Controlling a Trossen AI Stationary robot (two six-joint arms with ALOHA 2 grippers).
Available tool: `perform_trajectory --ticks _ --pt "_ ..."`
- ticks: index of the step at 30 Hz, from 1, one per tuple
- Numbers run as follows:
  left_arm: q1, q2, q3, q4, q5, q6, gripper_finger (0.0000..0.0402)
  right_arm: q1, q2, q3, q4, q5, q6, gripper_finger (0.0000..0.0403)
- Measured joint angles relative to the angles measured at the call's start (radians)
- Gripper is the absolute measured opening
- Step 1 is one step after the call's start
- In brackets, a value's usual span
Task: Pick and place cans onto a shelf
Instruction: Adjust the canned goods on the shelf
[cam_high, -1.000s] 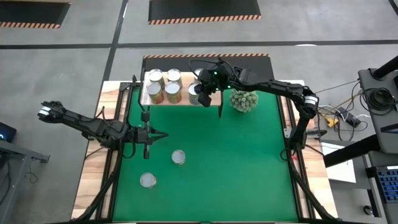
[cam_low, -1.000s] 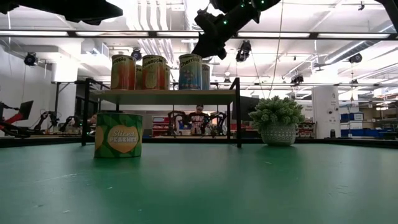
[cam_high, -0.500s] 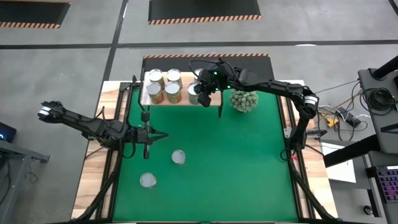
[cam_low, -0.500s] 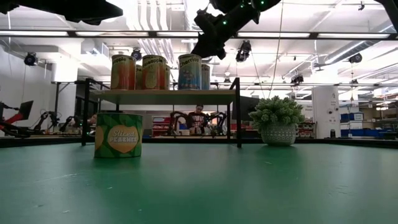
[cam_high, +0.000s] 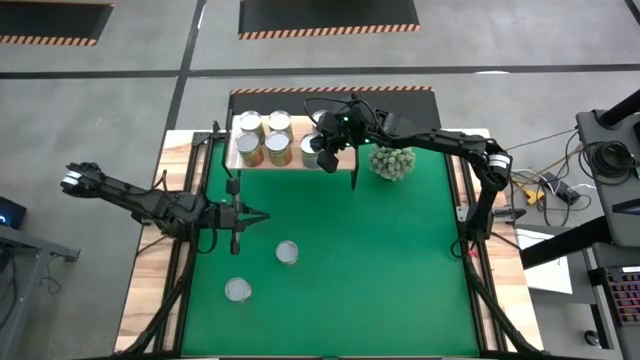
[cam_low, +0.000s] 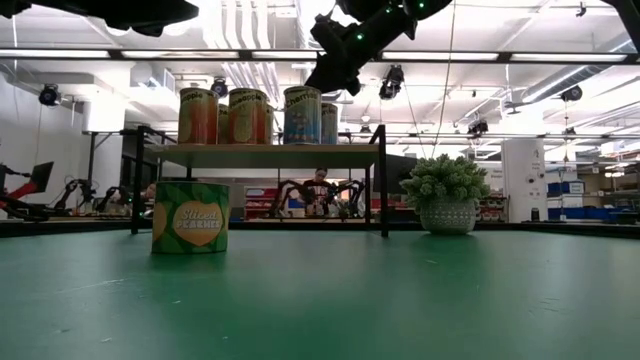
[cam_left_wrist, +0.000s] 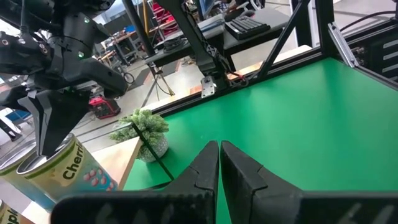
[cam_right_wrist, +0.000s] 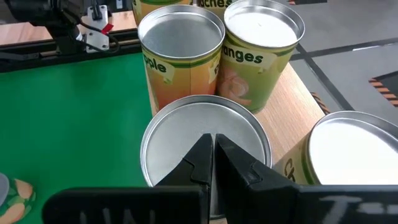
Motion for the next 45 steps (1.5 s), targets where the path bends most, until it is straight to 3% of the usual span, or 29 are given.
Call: perform_trajectory --ticks 14,23,34,45 --pt "0.000 0.000 0.000 0.000 0.000 0.000 0.0000 0.002 -0.058 0.005 -0.004 0.001 -0.030 0.0009" --pt "0.000 0.000 0.000 0.000 0.000 0.000 0.0000 -0.065 -0.131 0.007 -0.170 0.002 -0.045 0.0009" --pt "0.000 0.000 -0.001 0.001 0.000 -0.006 0.0000 -0.219 -0.065 -0.031 -0.179 0.000 -0.065 0.0009" --pt "0.000 0.000 -0.002 0.001 0.000 -0.006 0.0000 -0.220 0.016 -0.041 -0.069 -0.025 -0.073 0.0009"
